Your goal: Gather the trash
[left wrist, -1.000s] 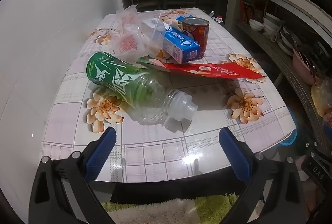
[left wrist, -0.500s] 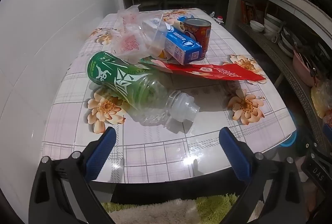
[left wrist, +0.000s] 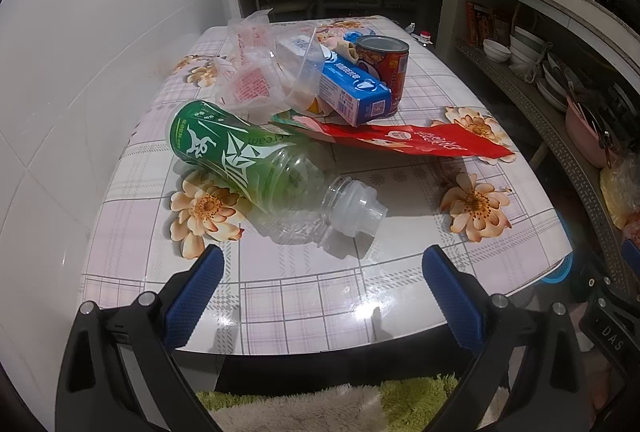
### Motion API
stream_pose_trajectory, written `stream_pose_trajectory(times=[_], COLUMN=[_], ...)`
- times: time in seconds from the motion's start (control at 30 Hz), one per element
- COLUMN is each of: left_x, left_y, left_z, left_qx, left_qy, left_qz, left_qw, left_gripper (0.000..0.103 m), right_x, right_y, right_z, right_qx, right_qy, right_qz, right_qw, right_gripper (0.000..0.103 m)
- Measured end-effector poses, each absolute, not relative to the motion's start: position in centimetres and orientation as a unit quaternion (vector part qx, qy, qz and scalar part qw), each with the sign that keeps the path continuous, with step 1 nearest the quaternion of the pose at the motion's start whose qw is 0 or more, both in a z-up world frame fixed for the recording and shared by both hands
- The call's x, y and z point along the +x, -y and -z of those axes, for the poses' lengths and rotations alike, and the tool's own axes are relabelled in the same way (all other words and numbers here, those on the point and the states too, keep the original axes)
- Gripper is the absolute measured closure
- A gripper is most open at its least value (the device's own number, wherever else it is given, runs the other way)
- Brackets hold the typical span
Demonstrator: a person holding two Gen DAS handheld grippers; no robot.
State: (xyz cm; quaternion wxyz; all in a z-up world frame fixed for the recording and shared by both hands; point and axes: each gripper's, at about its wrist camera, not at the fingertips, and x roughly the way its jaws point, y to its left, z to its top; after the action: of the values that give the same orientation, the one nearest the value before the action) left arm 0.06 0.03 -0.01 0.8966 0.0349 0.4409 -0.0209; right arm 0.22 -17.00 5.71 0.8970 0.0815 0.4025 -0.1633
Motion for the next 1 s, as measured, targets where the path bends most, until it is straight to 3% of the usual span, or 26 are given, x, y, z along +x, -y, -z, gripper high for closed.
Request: stream_pose_trajectory(times=[1.0], left_x=[0.6], left_y=[-1.2], left_z=[-0.1], left_qx=[0.035], left_qy=[-0.442], left_qz=[0.020], left_qw=[0.896], left_gripper=[0.006], right_x=[0.7], right_y=[16.4], right_z=[-5.4], right_qx=[0.082], right_qy=[-0.403], right_qz=[0.162], right_qw=[0.897], right_gripper=[0.007])
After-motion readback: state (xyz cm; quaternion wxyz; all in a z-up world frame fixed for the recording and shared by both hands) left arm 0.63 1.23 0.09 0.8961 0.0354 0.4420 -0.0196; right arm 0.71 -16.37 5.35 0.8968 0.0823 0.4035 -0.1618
